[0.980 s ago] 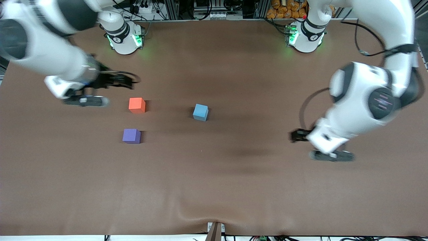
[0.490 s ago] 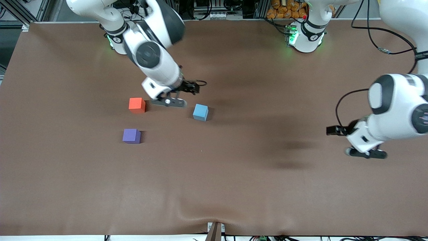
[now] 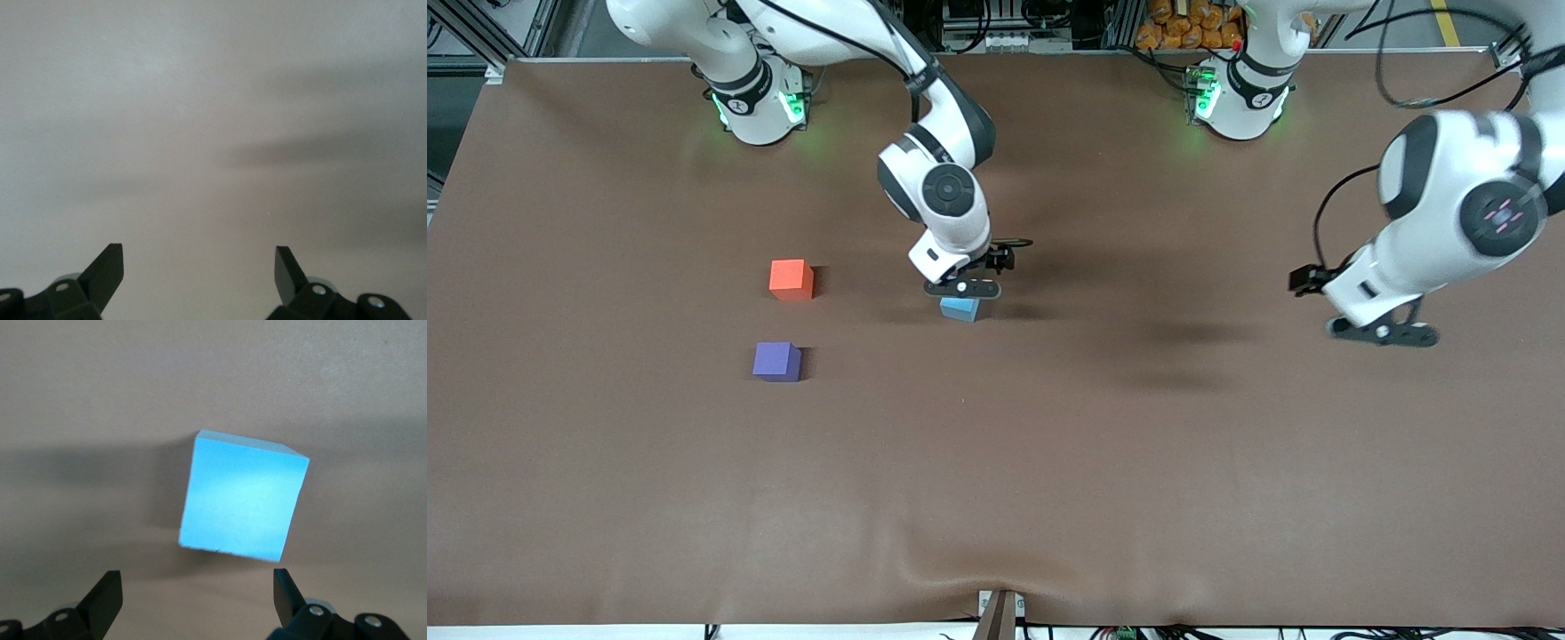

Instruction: Place blue block between orange and purple blocks

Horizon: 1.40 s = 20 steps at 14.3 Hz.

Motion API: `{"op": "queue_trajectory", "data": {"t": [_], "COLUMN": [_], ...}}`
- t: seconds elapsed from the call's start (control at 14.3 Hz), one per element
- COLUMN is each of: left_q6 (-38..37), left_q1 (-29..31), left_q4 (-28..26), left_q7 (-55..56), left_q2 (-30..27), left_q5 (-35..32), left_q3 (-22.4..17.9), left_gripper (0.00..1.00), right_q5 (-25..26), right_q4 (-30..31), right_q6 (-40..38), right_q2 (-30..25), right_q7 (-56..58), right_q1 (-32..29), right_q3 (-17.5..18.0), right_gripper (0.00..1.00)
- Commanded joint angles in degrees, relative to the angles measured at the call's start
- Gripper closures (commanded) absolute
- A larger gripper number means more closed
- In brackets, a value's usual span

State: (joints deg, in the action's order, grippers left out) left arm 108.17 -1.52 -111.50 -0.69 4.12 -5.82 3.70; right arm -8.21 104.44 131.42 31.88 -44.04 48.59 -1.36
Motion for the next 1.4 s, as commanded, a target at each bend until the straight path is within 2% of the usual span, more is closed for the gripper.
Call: {"op": "queue_trajectory", "data": {"t": [0.0,0.14,0.35,0.63,0.98,1.05,1.19,1.33], "left_q6": [-1.9,-8.1,-18.4,-20.9,-21.3,-21.3,-21.3,-21.3], "left_q1": [0.5,2.1,2.6,2.2,2.5,2.6,2.5,2.5], "left_q4": [2.1,7.7,16.6,20.9,21.1,21.1,21.1,21.1], "left_q7": [-1.9,-4.2,-5.0,-3.7,-4.0,-4.1,-4.0,-3.7], "left_q2": [-6.0,-7.2,-6.8,-6.8,-6.6,-6.5,-6.2,-5.6], "left_q5": [1.4,5.0,5.7,6.1,8.0,8.0,7.3,7.4], "left_q3": [0.0,0.1,-0.1,0.4,0.3,0.0,-0.1,-0.2], "left_gripper": [0.0,0.0,0.0,0.0,0.0,0.0,0.0,0.0], "right_q5": [1.6,1.6,1.5,1.6,1.7,1.7,3.1,4.0], "right_q4": [-0.6,-0.9,-0.8,-0.6,-0.5,-0.5,-0.5,-0.5], "right_q6": [-0.6,-0.5,3.0,3.5,3.8,3.8,4.0,4.1], "right_q2": [-1.3,-1.3,-1.2,-0.3,0.6,0.9,1.0,1.0], "right_q7": [-0.4,-0.4,-0.5,-0.5,-0.5,-0.5,-0.5,-0.5], "right_q1": [-0.5,-1.3,-2.7,-3.1,-2.5,-2.4,-2.4,-2.2], "right_q3": [-0.8,-0.9,-0.9,-1.0,-1.1,-1.1,-1.0,-1.0], "right_gripper": [0.0,0.0,0.0,0.0,0.01,0.1,0.41,0.99]}}
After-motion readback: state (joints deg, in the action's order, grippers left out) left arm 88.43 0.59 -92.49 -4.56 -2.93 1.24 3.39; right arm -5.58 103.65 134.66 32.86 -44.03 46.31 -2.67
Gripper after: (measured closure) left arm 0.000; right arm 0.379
